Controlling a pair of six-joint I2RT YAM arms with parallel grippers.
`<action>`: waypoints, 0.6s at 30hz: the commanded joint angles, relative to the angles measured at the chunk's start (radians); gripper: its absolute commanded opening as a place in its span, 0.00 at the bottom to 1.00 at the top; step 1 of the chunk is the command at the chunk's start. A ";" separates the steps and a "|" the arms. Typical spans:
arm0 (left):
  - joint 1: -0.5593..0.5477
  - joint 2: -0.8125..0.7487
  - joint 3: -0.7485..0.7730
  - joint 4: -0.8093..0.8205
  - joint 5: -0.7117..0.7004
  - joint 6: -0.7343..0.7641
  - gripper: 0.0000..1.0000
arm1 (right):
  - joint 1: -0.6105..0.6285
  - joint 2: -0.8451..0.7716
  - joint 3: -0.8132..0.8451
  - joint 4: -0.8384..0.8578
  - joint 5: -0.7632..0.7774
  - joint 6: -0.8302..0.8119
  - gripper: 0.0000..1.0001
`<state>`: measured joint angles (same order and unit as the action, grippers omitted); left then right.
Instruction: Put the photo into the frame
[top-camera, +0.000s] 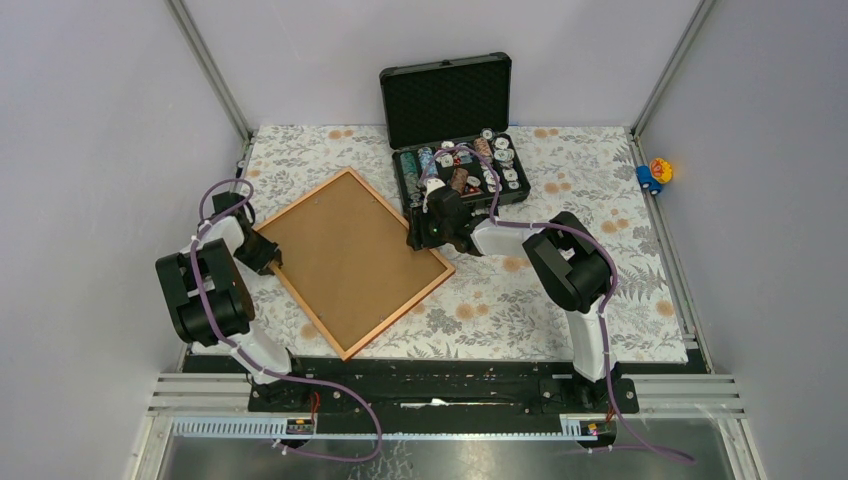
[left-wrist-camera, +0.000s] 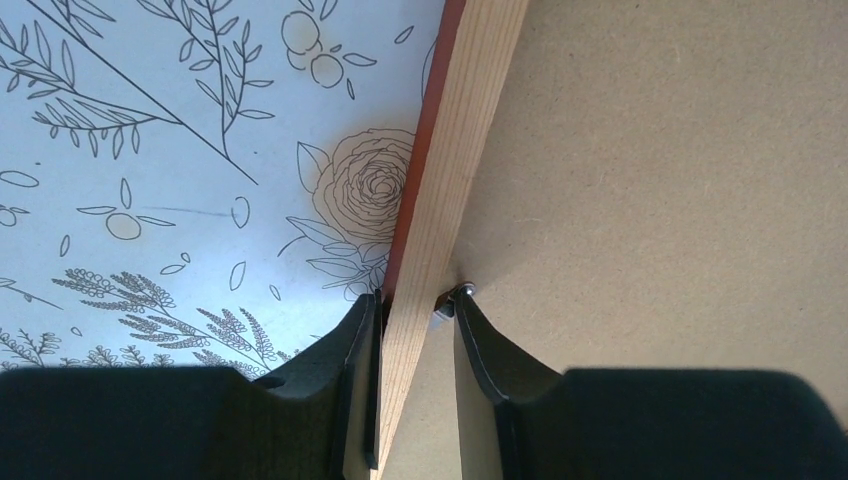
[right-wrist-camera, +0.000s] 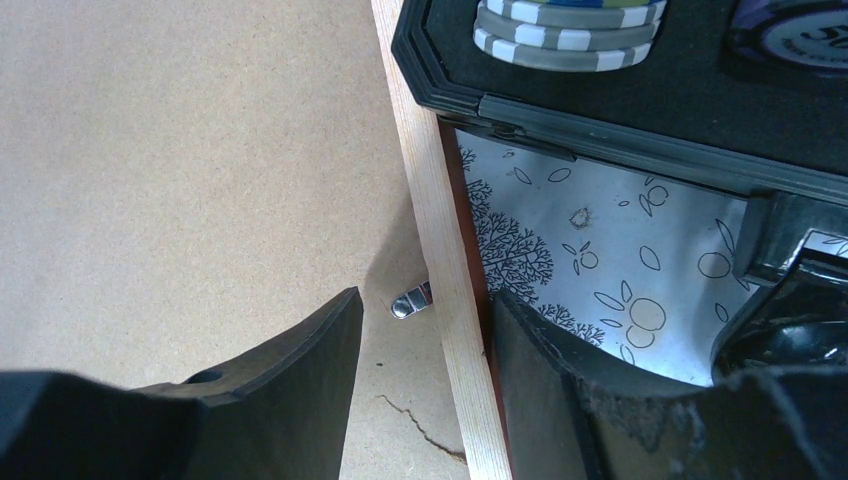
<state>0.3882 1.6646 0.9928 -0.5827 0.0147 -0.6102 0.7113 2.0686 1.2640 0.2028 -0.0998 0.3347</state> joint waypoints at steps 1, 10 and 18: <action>0.006 -0.017 -0.013 0.041 -0.021 0.070 0.00 | -0.001 0.009 0.004 -0.040 -0.035 0.012 0.57; 0.006 -0.112 -0.048 0.071 0.044 0.085 0.64 | -0.003 0.013 0.005 -0.040 -0.041 0.014 0.57; 0.006 -0.107 -0.056 0.064 0.028 0.093 0.71 | -0.004 0.015 0.005 -0.039 -0.049 0.018 0.57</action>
<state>0.3908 1.5715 0.9417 -0.5354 0.0460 -0.5316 0.7105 2.0686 1.2640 0.2028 -0.1013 0.3382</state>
